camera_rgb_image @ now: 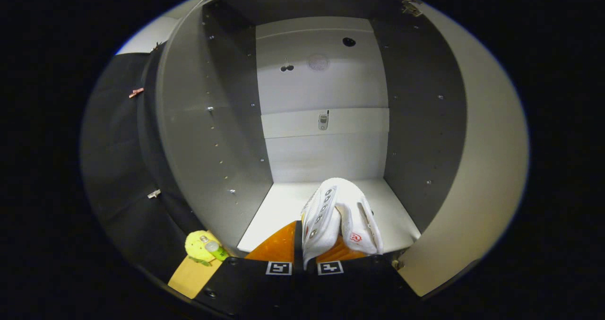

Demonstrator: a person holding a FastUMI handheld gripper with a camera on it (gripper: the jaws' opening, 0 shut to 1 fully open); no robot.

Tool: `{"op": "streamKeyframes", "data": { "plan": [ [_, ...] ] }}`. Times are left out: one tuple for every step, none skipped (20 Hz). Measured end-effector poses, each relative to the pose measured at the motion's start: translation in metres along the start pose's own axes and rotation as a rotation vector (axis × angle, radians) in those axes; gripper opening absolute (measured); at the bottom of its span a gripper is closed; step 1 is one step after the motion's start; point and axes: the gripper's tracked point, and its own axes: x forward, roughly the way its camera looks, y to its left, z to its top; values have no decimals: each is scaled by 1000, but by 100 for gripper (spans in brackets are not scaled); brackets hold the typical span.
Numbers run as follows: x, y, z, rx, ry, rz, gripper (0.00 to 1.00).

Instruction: Open the shoe cabinet door, grab the shoes and put them into the shoe cabinet, then close the shoe cabinet door.

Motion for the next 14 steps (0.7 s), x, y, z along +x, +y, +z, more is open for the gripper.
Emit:
{"op": "streamKeyframes", "data": {
  "plan": [
    [13, -2, 1, -14, 0, -4, 5],
    [26, -3, 2, -27, 3, -7, 5],
    [41, -5, 2, -39, 7, -11, 5],
    [55, -7, -1, -54, 13, -14, 5],
    [69, -9, -5, -71, 22, -20, 5],
    [82, -13, -8, -86, 30, -28, 5],
    [92, -16, -10, -97, 32, -36, 5],
    [103, -20, -10, -111, 33, -38, 5],
    [113, -22, -12, -121, 36, -42, 5],
    [123, -24, -14, -138, 48, -44, 5],
    [133, -25, -16, -155, 56, -47, 5],
    [142, -27, -19, -168, 69, -49, 5],
    [151, -27, -23, -182, 82, -52, 5],
    [158, -29, -30, -195, 103, -57, 5]
  ]
}}
